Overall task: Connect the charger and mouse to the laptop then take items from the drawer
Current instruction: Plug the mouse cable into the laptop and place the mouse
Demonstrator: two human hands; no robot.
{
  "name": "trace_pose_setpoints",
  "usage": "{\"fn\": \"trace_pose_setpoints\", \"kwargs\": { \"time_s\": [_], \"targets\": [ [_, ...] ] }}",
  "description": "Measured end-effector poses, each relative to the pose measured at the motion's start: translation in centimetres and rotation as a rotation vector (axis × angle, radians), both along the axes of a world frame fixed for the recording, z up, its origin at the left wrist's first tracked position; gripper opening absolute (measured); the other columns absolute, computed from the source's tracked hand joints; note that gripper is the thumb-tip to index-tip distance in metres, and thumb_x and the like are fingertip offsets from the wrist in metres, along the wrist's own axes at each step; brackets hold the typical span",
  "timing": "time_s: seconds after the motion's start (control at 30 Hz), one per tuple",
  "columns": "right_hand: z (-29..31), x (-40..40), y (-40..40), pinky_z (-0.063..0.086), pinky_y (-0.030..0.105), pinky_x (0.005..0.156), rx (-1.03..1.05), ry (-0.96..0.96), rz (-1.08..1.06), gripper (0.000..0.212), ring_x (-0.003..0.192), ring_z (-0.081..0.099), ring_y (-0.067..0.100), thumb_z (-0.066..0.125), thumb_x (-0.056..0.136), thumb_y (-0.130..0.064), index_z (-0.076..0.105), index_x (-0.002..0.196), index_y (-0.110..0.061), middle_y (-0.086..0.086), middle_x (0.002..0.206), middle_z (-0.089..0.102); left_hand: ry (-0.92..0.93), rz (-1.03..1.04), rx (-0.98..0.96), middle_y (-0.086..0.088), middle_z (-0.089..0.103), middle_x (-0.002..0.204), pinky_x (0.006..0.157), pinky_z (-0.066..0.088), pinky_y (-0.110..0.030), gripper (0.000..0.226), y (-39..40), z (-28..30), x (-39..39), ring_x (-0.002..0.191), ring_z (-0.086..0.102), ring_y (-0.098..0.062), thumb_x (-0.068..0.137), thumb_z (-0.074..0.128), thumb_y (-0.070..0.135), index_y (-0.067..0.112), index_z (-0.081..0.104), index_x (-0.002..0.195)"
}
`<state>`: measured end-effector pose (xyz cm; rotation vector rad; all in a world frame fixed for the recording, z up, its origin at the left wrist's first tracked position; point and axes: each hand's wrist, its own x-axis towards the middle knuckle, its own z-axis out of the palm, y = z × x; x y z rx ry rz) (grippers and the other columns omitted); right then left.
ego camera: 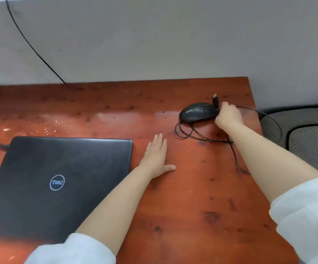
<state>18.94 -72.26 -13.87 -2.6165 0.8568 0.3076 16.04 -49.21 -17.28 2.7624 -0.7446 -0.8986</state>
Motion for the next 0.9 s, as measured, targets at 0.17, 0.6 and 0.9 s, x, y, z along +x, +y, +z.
{"fn": "trace_pose_setpoints", "kwargs": {
  "time_s": [0.17, 0.6, 0.9],
  "targets": [
    [0.1, 0.3, -1.7, 0.047, 0.043, 0.089, 0.228, -0.033, 0.037, 0.039, 0.108, 0.055, 0.039, 0.043, 0.085, 0.003, 0.044, 0.124, 0.0, 0.026, 0.124, 0.054, 0.01, 0.02, 0.035, -0.011, -0.015, 0.157, 0.119, 0.001, -0.037, 0.095, -0.3, 0.3, 0.0, 0.144, -0.013, -0.023, 0.085, 0.06, 0.039, 0.006, -0.004, 0.146],
    [4.7, -8.6, 5.5, 0.03, 0.03, 0.05, 0.339, -0.205, 0.53, 0.018, 0.065, 0.054, 0.03, 0.044, 0.093, -0.03, 0.042, 0.09, -0.012, 0.006, 0.067, 0.053, -0.324, 0.454, -0.167, -0.011, 0.026, 0.154, 0.117, 0.018, -0.037, 0.058, 2.3, 2.8, -8.5, 0.145, 0.014, -0.024, 0.092, 0.051, 0.026, 0.004, 0.03, 0.141],
    [-0.9, -10.5, 16.2, 0.032, 0.035, 0.06, 0.095, 0.011, 0.99, 0.033, 0.09, 0.059, 0.034, 0.028, 0.1, -0.024, 0.048, 0.11, -0.001, 0.018, 0.107, 0.059, -0.352, 0.782, 0.07, -0.016, 0.022, 0.154, 0.117, 0.017, -0.042, 0.055, 14.2, 1.8, -11.4, 0.145, 0.012, -0.028, 0.095, 0.045, 0.025, -0.002, 0.028, 0.14]
  ]
}}
